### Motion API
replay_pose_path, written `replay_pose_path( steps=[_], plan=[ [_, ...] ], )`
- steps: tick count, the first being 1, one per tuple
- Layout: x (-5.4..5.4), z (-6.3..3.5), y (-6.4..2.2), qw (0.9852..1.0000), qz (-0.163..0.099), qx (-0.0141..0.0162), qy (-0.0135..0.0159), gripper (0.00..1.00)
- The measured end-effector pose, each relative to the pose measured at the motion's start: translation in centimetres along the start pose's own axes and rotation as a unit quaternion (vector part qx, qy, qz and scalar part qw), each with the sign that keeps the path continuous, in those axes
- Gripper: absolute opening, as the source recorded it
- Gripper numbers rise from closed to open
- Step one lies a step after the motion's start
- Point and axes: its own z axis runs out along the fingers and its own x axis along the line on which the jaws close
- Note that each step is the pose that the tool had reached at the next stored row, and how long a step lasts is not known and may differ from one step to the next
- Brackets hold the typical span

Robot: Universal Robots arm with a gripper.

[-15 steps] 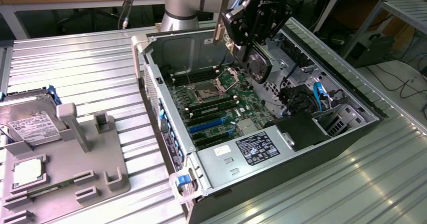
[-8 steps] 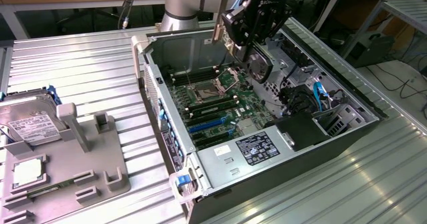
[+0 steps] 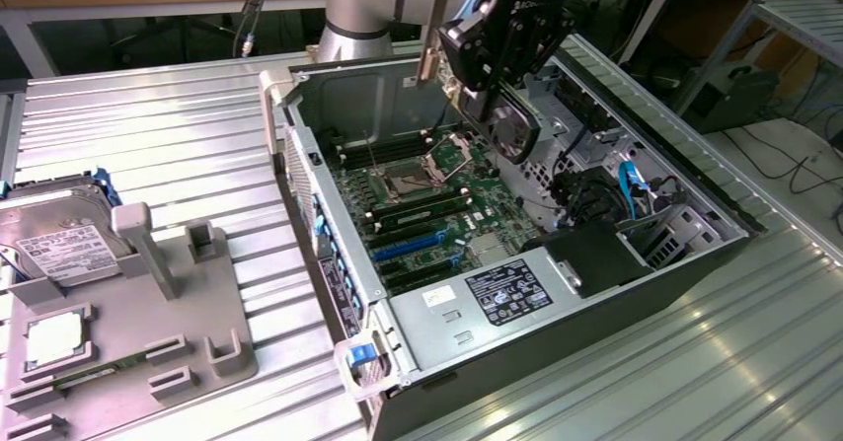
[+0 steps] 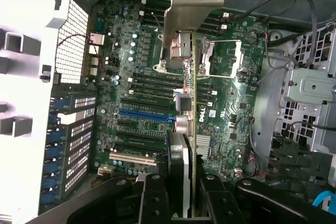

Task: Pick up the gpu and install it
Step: 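Insert the gpu into the slot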

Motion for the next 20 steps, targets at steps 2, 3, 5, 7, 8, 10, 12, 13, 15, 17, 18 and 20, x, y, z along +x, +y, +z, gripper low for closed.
replay_pose_path(
  steps=[2, 3, 5, 7, 8, 10, 12, 13, 15, 17, 18, 20],
  plan=[
    [0.0, 0.0, 0.0, 1.0, -0.005, -0.0001, 0.0, 0.28],
    [0.0, 0.0, 0.0, 1.0, -0.006, -0.0001, 0.0001, 0.28],
    [0.0, 0.0, 0.0, 0.9999, -0.011, -0.0001, 0.0001, 0.28],
    [0.0, 0.0, 0.0, 0.9999, -0.016, -0.0002, 0.0001, 0.28],
    [0.0, 0.0, 0.0, 0.9998, -0.019, -0.0002, 0.0001, 0.28],
    [0.0, 0.0, 0.0, 0.9997, -0.026, -0.0003, 0.0002, 0.28],
    [0.0, 0.0, 0.0, 0.9995, -0.031, -0.0004, 0.0002, 0.28],
    [0.0, 0.0, 0.0, 0.9994, -0.034, -0.0004, 0.0002, 0.28],
    [0.0, 0.0, 0.0, 0.9993, -0.038, -0.0004, 0.0003, 0.28],
    [0.0, 0.0, 0.0, 0.9991, -0.043, -0.0005, 0.0003, 0.28],
    [0.0, 0.0, 0.0, 0.999, -0.045, -0.0005, 0.0003, 0.28],
    [0.0, 0.0, 0.0, 0.9988, -0.049, -0.0006, 0.0003, 0.28]
  ],
)
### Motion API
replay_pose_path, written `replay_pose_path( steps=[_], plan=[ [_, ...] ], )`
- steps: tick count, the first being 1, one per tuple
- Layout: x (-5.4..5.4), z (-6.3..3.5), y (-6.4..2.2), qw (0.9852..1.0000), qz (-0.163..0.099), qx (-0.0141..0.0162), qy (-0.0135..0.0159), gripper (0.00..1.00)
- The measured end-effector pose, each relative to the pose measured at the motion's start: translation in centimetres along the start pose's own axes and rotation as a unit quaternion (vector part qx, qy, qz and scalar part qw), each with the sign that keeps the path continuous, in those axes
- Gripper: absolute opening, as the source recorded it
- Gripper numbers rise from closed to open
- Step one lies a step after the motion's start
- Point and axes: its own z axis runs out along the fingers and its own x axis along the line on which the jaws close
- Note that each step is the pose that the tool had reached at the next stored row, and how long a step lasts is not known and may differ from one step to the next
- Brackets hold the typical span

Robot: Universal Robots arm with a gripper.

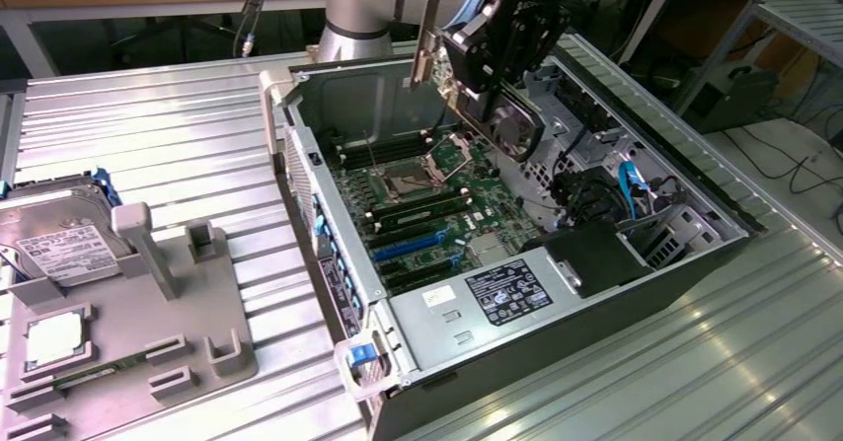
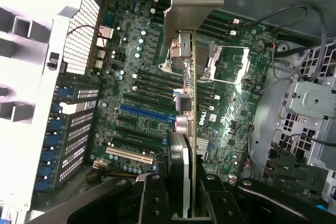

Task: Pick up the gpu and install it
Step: 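Insert the gpu into the slot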

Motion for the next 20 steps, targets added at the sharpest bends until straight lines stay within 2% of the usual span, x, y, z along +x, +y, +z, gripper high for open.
replay_pose_path(
  steps=[12, 20],
  plan=[
    [-0.01, 0.0, 0.0, 0.9995, -0.032, -0.0003, 0.0002, 0.28],
    [-0.01, 0.0, 0.0, 0.9981, -0.061, -0.0007, 0.0004, 0.28]
  ],
)
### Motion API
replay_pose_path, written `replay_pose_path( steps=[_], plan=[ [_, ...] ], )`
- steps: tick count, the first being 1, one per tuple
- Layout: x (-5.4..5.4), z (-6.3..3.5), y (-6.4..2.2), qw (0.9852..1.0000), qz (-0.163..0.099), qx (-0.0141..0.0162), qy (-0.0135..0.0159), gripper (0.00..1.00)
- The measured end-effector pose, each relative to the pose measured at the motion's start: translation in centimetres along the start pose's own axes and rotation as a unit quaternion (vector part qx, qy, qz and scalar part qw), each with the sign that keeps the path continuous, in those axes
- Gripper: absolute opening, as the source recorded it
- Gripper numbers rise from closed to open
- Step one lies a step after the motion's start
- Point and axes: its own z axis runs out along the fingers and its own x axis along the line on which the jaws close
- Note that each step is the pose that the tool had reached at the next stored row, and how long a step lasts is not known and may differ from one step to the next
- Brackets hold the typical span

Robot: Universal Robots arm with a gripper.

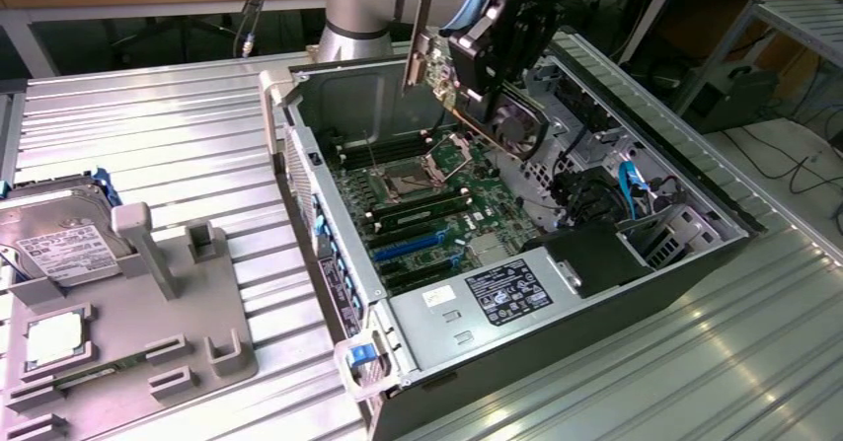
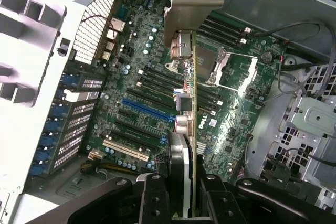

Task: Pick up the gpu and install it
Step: 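Insert the gpu into the slot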

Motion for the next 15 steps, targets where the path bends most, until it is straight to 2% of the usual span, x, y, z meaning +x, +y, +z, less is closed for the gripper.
replay_pose_path(
  steps=[15],
  plan=[
    [0.0, 0.0, 0.0, 0.9989, -0.048, -0.0005, 0.0003, 0.28]
  ],
)
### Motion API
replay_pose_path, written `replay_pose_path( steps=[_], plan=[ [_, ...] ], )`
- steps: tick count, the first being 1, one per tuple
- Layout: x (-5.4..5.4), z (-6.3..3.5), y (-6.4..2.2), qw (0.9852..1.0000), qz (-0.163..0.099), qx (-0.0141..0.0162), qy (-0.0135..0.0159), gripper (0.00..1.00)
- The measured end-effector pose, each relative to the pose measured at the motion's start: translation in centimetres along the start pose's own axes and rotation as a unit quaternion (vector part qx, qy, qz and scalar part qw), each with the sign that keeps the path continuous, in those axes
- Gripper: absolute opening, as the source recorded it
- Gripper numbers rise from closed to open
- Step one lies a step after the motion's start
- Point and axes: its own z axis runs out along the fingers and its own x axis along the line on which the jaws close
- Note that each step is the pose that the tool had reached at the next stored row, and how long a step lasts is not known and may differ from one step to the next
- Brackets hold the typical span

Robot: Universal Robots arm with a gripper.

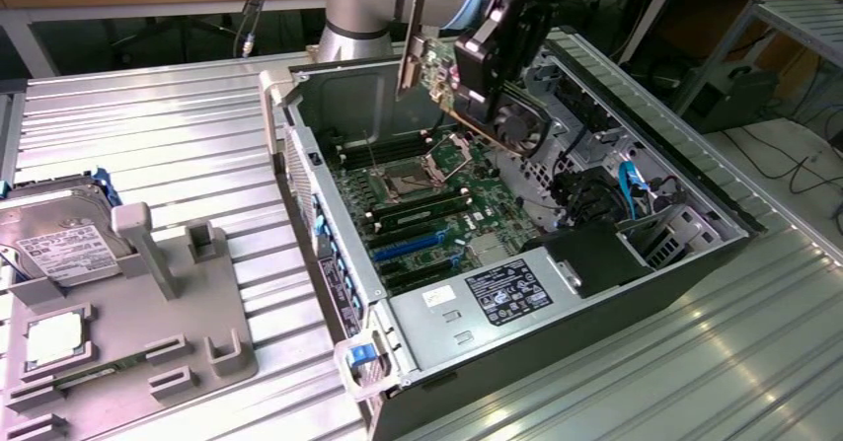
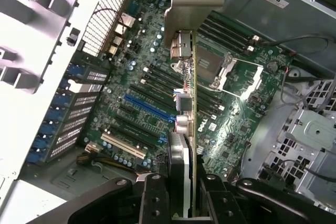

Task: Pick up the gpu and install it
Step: 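Insert the gpu into the slot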

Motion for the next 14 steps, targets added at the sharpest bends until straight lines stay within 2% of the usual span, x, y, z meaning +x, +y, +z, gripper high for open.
replay_pose_path(
  steps=[14],
  plan=[
    [0.0, 0.0, 0.0, 0.9992, -0.041, -0.0005, 0.0003, 0.28]
  ],
)
